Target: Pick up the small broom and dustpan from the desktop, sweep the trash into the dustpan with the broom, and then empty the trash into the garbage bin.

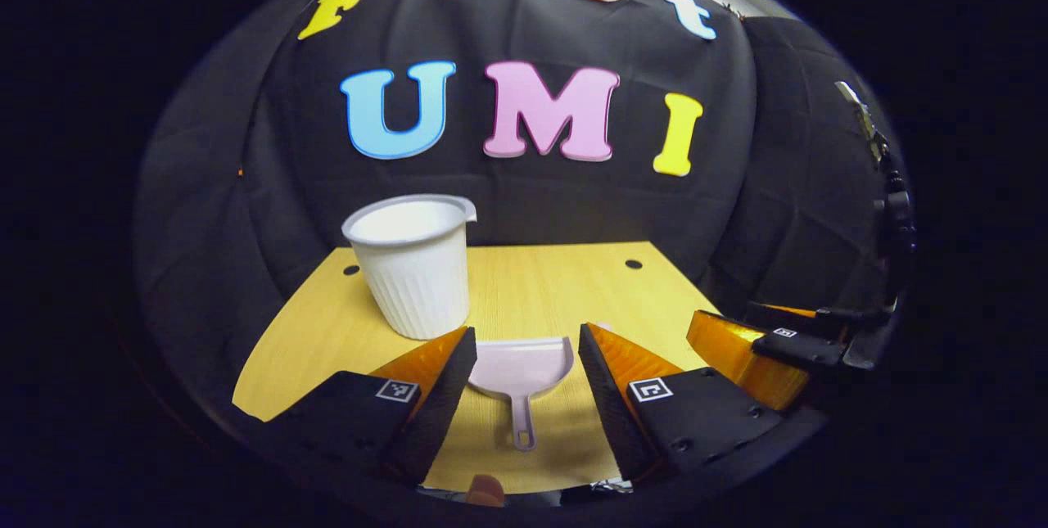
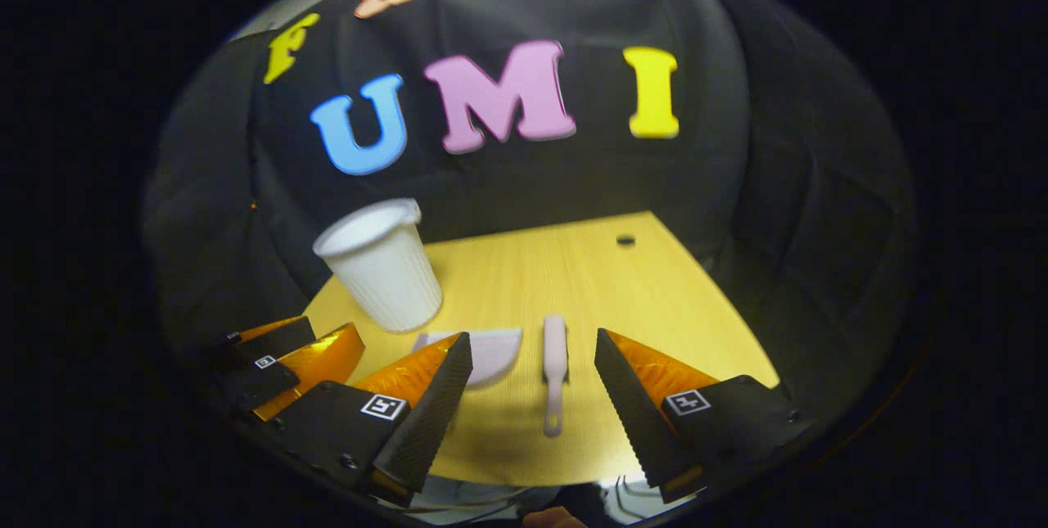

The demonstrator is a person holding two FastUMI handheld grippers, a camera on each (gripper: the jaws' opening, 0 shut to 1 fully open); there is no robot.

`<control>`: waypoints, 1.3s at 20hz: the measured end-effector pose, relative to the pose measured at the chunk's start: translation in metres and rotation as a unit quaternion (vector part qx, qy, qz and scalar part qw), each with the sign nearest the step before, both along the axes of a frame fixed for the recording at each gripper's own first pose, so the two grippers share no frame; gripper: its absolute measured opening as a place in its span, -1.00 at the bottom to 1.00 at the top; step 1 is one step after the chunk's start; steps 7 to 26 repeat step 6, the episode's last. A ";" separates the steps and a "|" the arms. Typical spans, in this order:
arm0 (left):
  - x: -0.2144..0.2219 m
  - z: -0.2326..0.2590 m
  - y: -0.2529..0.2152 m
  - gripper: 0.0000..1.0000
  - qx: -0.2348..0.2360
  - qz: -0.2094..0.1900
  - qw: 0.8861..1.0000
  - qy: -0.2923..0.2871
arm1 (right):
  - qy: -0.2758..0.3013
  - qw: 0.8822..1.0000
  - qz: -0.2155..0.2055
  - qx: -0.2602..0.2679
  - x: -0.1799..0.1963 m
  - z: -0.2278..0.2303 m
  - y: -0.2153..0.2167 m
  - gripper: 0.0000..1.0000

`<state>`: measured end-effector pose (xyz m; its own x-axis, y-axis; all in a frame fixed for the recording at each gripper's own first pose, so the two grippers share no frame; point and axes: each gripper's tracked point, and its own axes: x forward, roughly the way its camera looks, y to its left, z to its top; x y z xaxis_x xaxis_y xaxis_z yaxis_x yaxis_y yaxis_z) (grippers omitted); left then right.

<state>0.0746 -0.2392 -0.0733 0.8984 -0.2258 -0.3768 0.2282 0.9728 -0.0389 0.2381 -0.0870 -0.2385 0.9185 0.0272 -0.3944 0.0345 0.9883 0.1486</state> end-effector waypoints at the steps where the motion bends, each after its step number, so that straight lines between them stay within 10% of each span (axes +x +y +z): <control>1: -0.008 0.014 0.009 0.52 -0.008 0.002 1.000 -0.022 | -0.077 0.997 -0.004 -0.014 0.004 0.033 0.001 0.96; 4: -0.030 0.044 0.043 0.52 -0.009 0.025 0.998 -0.057 | -0.203 0.978 -0.007 -0.041 0.000 0.079 0.002 0.94; 26: -0.037 0.057 0.053 0.52 -0.012 0.034 0.996 -0.082 | -0.203 0.978 -0.003 -0.039 -0.003 0.077 0.003 0.94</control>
